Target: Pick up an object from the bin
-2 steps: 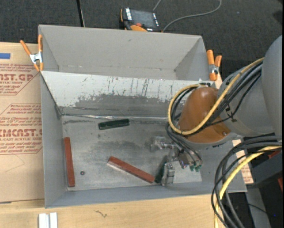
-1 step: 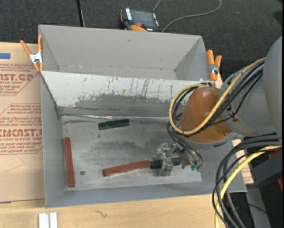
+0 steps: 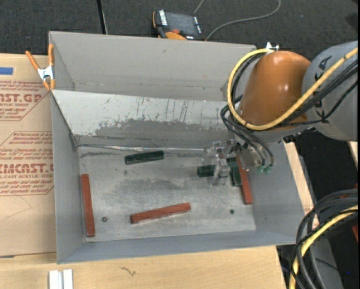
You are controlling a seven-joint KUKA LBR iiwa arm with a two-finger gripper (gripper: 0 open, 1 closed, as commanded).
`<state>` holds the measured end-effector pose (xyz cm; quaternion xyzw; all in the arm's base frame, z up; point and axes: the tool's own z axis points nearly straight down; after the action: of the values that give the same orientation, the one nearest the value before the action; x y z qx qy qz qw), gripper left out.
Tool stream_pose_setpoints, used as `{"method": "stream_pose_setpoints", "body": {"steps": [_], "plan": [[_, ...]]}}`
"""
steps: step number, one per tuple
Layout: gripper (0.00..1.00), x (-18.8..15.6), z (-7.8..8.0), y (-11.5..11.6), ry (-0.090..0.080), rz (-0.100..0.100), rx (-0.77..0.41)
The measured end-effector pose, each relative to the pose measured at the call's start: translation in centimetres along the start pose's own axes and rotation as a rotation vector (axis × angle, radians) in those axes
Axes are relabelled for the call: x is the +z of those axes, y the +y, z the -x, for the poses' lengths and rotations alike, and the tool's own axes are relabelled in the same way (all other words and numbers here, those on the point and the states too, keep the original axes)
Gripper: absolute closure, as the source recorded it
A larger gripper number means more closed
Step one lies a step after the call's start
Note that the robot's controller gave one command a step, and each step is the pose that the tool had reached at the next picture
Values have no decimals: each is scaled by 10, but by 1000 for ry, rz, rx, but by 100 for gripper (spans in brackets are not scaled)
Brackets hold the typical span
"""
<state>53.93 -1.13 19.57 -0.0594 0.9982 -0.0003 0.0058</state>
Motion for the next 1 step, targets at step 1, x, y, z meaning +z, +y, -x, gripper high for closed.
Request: {"method": "stream_pose_setpoints", "body": {"steps": [1], "plan": [[100,-124,23,21,-2,0,-17]]}}
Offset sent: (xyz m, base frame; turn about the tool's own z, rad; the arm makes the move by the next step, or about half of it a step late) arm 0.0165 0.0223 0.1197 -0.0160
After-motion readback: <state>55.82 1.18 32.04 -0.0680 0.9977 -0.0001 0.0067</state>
